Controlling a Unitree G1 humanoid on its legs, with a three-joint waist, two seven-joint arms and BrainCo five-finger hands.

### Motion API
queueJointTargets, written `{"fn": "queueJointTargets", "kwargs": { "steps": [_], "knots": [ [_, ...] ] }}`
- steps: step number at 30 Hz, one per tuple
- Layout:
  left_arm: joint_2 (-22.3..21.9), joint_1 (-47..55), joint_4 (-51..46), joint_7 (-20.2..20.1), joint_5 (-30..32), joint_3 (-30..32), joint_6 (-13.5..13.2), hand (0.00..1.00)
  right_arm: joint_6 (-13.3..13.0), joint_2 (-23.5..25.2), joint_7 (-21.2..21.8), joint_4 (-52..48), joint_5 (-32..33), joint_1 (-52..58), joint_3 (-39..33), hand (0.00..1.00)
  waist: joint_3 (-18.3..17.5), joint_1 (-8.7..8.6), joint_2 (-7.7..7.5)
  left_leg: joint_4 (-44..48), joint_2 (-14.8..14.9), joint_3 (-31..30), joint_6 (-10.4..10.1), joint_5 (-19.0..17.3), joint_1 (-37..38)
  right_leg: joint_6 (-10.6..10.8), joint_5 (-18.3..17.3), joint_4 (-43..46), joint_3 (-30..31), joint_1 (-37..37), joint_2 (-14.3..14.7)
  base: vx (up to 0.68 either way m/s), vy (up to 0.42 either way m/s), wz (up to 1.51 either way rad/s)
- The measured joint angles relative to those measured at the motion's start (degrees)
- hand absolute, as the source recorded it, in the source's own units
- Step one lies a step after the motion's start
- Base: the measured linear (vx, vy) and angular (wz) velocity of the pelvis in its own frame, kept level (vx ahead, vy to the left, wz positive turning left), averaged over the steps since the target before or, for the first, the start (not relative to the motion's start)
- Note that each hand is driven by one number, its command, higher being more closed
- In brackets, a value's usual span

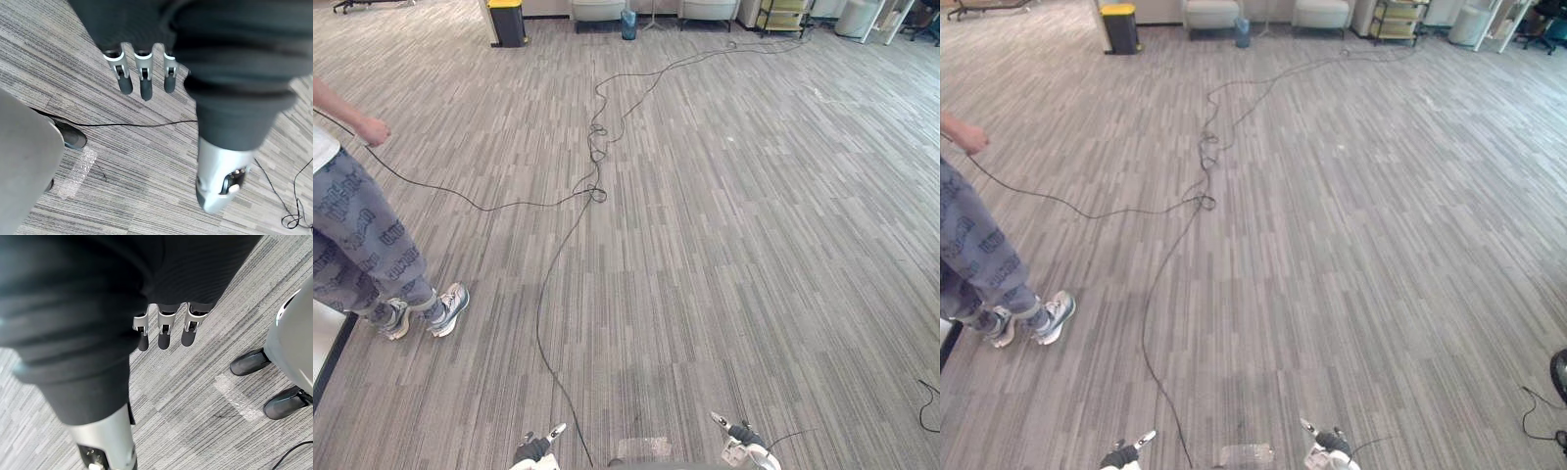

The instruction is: Pick up cushions and gather them together orderly.

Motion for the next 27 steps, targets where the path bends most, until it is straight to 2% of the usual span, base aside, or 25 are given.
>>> {"fn": "queueJointTargets", "kwargs": {
  "steps": [5, 8, 9, 11, 12, 13, 15, 16, 17, 18, 20, 21, 22, 23, 24, 25, 27],
  "knots": [
    [0.04, -0.31, -0.22, -0.03, 0.05, -0.11, 0.02, 0.0, -0.08, 0.04, -0.05, -0.11, 0.02, -0.2, 0.04, 0.0, 0.61, -0.12, -0.09, 0.32, -0.22, -1.08, 0.0, 0.0, -1.03, -0.13, -0.29, -0.3, -1.2, -0.46, -0.21, 0.04, 0.009, 0.13],
    [-0.03, -0.39, -1.17, -0.03, 0.15, -0.03, 0.1, 0.0, -0.24, 0.14, -0.09, -0.37, 0.22, -0.58, 0.12, 0.0, 1.16, -0.12, -0.05, 0.39, -0.29, -1.61, -0.23, -0.2, -2.12, -0.36, -2.61, 3.09, -2.16, -2.34, -0.72, 0.04, 0.001, 0.16],
    [0.01, -0.39, -1.86, -0.04, 0.14, 0.03, 0.22, 0.0, -0.4, 0.25, -0.14, -0.43, 0.54, -0.58, 0.15, 0.0, 1.42, -0.1, -0.44, 2.22, -0.43, -1.76, -0.81, -1.64, -3.18, -0.51, -4.07, 5.32, -2.42, -3.53, -1.16, 0.07, 0.003, 0.13],
    [-0.05, -0.35, -3.45, -0.04, 0.04, 0.12, 0.19, 0.0, -0.58, 0.49, -0.2, -0.73, 0.63, -0.56, 0.32, 0.0, 2.41, 0.42, -0.93, 11.74, -0.47, -1.13, -0.97, -7.21, -6.35, -0.81, -6.29, 8.29, -2.5, -3.5, -1.79, 0.09, -0.015, 0.03],
    [-0.1, -0.25, -4.28, -0.07, 0.05, 0.12, 0.31, 0.0, -0.55, 0.39, -0.21, -1.1, 1.03, -0.37, 0.83, 0.0, 2.49, 0.5, -0.88, 19.5, -0.08, -0.13, -1.62, -10.62, -9.18, -1.17, -7.82, 9.88, -2.4, -3.46, -1.77, 0.09, -0.045, -0.01],
    [-0.11, -0.31, -4.63, -0.07, 0.04, 0.14, 0.32, 0.0, -0.54, 0.29, -0.22, -1.76, 1.2, 0.0, 1.55, 0.0, 2.55, 0.57, -0.87, 24.56, 0.22, 0.82, -2.2, -12.02, -11.44, -1.28, -8.62, 10.59, -2.47, -3.43, -1.79, 0.12, -0.067, 0.08],
    [-0.1, -0.64, -6.57, -0.05, 0.01, 0.23, 0.3, 0.0, -0.61, 0.26, -0.33, -2.89, 2.44, 0.12, 3.52, 0.0, 4.06, 0.53, -1.41, 41.98, 1.67, 3.62, -3.89, -13.35, -19.28, -2.37, -10.09, 10.75, -2.71, -2.08, -2.16, 0.09, -0.03, 0.05],
    [-0.22, -0.76, -7.45, -0.05, -0.38, 0.2, 0.29, 0.0, -0.65, 0.13, -0.63, -3.08, 2.67, 0.19, 4.14, 0.0, 4.37, 0.83, -1.5, 47.49, 3.97, 5.65, -3.25, -15.49, -22.79, -3.01, -10.78, 10.33, -2.63, -1.33, -1.89, 0.11, 0.006, -0.01],
    [-0.08, -0.76, -8.01, -0.07, -0.42, 0.08, 0.23, 0.0, -0.63, 0.06, -0.91, -3.11, 2.77, 0.15, 4.59, 0.0, 4.47, 0.84, -1.5, 48.72, 6.23, 7.24, -3.42, -16.7, -25.37, -2.85, -11.42, 10.14, -2.87, -0.61, -1.87, 0.18, 0.024, 0.05],
    [-0.04, -0.76, -8.21, -0.06, -0.51, 0.05, 0.16, 0.0, -0.62, 0.0, -1.23, -3.13, 2.77, 0.18, 4.82, 0.0, 4.61, 0.83, -1.5, 47.0, 8.15, 8.74, -3.55, -16.86, -27.86, -2.46, -11.5, 9.5, -3.0, 0.9, -2.08, 0.3, 0.071, 0.06],
    [-0.05, -0.76, -9.05, -0.07, -0.5, -0.02, -0.02, 0.0, -0.6, 0.22, -1.29, -3.15, 2.76, 0.12, 4.82, 0.0, 4.68, 1.31, -2.06, 40.96, 8.97, 9.31, -3.63, -15.27, -30.43, -1.36, -12.44, 8.34, -2.6, 3.26, -4.12, 0.38, 0.146, -0.11],
    [-0.23, -0.73, -9.26, -0.06, -0.52, -0.21, -0.17, 0.0, -0.58, 0.21, -1.3, -3.43, 2.76, 0.12, 4.79, 0.0, 4.59, 1.73, -2.05, 36.83, 8.88, 9.34, -4.19, -12.54, -32.28, -1.04, -12.78, 6.97, -1.94, 4.75, -5.41, 0.5, 0.257, -0.37],
    [-0.45, -0.75, -9.82, -0.03, -0.53, -0.77, -0.35, 0.0, -0.57, 0.21, -1.26, -4.0, 2.54, 0.32, 4.75, 0.0, 4.29, 2.59, -2.04, 33.08, 8.55, 9.22, -4.82, -6.93, -33.16, -0.57, -13.13, 5.7, -0.58, 5.59, -6.62, 0.43, 0.227, -0.49],
    [-0.44, -0.7, -9.97, 0.08, -0.5, -1.23, -0.43, 0.0, -0.56, 0.19, -1.22, -3.99, 2.49, 0.81, 4.77, 0.0, 3.97, 3.11, -2.09, 33.02, 8.15, 9.31, -4.47, -4.6, -33.22, -0.68, -13.19, 5.58, 0.38, 5.83, -7.15, 0.55, 0.28, -0.5],
    [0.17, -0.74, -9.68, 0.1, -0.47, -1.45, -0.4, 0.0, -0.28, 0.14, -1.12, -3.85, 2.27, 0.74, 5.77, 0.0, 2.59, 3.28, -2.62, 32.95, 6.78, 10.12, -2.6, -5.94, -33.04, -1.2, -12.87, 7.35, 2.5, 4.97, -8.83, 0.48, 0.225, -0.25],
    [0.35, -0.82, -9.39, 0.13, -0.47, -1.7, -0.47, 0.0, -0.27, 0.13, -1.13, -4.23, 2.13, 0.73, 5.95, 0.0, 2.32, 3.22, -2.87, 32.96, 6.52, 10.95, -1.59, -6.43, -32.78, -1.35, -11.82, 10.0, 4.01, 3.54, -9.54, 0.72, 0.35, -0.14],
    [1.39, -0.99, -8.91, 0.3, -0.46, -1.94, -0.36, 0.0, -0.03, -0.13, -1.0, -4.31, 1.9, 0.86, 5.91, 0.0, 1.7, 3.28, -4.57, 33.66, 5.05, 12.31, 0.99, -8.92, -29.79, 3.27, -7.89, 18.74, 7.57, 1.45, -11.48, 0.55, 0.264, 0.01]
  ]
}}
